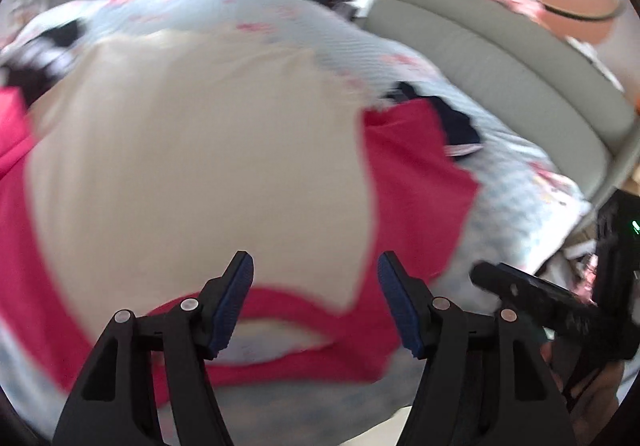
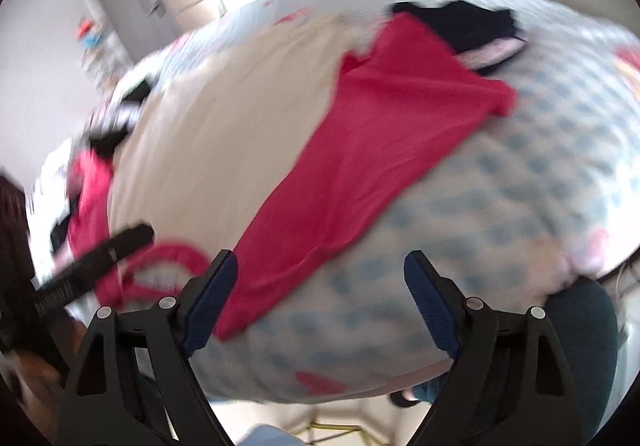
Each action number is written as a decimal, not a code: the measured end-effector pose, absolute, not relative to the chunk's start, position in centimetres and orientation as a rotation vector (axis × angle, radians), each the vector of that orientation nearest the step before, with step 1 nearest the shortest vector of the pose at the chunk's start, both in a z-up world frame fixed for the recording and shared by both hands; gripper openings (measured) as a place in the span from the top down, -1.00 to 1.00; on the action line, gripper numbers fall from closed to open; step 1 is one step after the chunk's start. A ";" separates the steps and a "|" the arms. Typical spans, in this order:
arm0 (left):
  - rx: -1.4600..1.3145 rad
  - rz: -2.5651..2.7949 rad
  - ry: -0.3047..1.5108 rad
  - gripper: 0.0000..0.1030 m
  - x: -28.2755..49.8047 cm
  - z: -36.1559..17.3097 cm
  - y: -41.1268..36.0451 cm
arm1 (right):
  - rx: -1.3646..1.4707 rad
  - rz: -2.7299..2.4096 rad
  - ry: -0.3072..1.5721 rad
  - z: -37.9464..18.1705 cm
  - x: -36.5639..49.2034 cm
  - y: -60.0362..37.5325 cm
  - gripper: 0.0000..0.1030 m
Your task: Fold clothes
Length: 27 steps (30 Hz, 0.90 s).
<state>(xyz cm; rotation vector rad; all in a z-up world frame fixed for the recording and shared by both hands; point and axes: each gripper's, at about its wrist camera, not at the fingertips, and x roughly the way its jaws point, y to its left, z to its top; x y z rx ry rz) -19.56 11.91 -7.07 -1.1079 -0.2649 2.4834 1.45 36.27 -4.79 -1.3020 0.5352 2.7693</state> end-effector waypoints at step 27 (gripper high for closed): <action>-1.264 2.319 -0.461 0.29 -26.6 -8.9 13.7 | -1.208 3.049 0.829 -4.5 -19.6 39.8 0.53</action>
